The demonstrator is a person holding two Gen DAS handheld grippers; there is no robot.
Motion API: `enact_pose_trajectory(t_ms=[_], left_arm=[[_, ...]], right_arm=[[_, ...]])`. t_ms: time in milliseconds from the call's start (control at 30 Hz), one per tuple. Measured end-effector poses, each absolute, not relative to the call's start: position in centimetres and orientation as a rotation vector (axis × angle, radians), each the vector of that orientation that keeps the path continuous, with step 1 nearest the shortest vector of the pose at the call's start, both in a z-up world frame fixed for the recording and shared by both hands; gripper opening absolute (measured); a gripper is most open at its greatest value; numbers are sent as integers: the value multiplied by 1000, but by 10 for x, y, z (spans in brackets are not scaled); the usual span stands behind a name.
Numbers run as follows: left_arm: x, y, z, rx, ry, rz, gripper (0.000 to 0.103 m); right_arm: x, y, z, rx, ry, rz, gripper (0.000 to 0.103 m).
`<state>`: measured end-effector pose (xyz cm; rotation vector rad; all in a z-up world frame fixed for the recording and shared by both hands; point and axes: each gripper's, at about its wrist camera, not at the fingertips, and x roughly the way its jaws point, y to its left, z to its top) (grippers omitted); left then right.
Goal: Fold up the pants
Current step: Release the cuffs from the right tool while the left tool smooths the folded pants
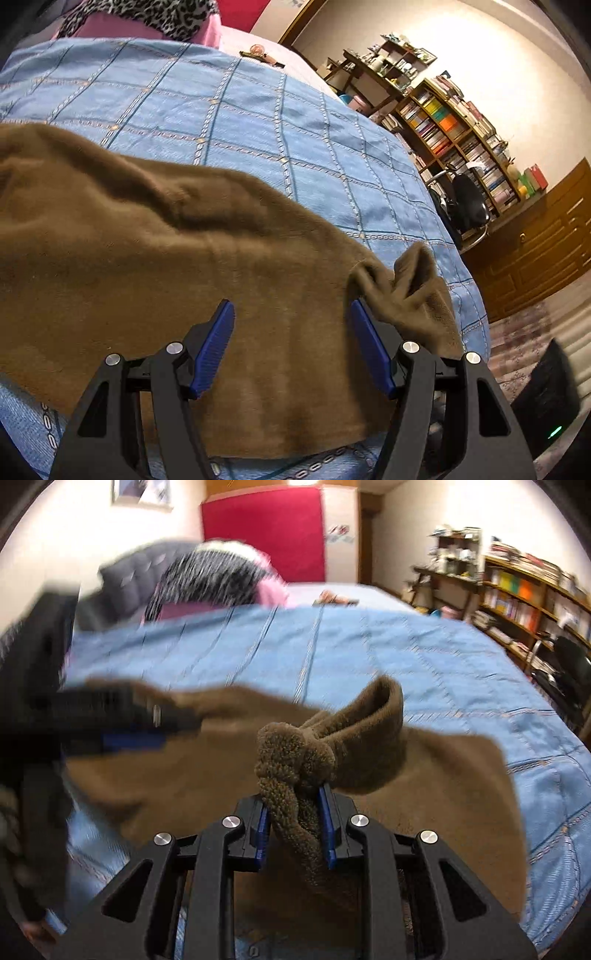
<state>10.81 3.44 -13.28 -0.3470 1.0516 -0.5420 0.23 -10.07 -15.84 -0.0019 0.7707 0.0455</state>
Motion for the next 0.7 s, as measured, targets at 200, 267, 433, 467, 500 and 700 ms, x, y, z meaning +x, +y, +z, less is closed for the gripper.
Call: enact_pose_trajectory(t_ms=[200, 267, 433, 467, 500, 700], left_arm=[[113, 35, -145, -343, 1093, -546, 65], [114, 30, -148, -343, 1105, -562, 65], [115, 16, -150, -334, 1128, -612, 75], [115, 12, -151, -335, 1138, -624, 75], [116, 10, -152, -339, 1146, -634, 75], [121, 0, -159, -385, 1205, -645, 75]], right_arm=[[-15, -98, -167, 24, 813, 163, 53], [-21, -99, -163, 34, 816, 207, 54], [-30, -128, -143, 112, 751, 91, 54], [-27, -137, -140, 138, 743, 67, 54], [-24, -146, -139, 160, 740, 59, 54], [-3, -154, -145, 223, 752, 129, 54]])
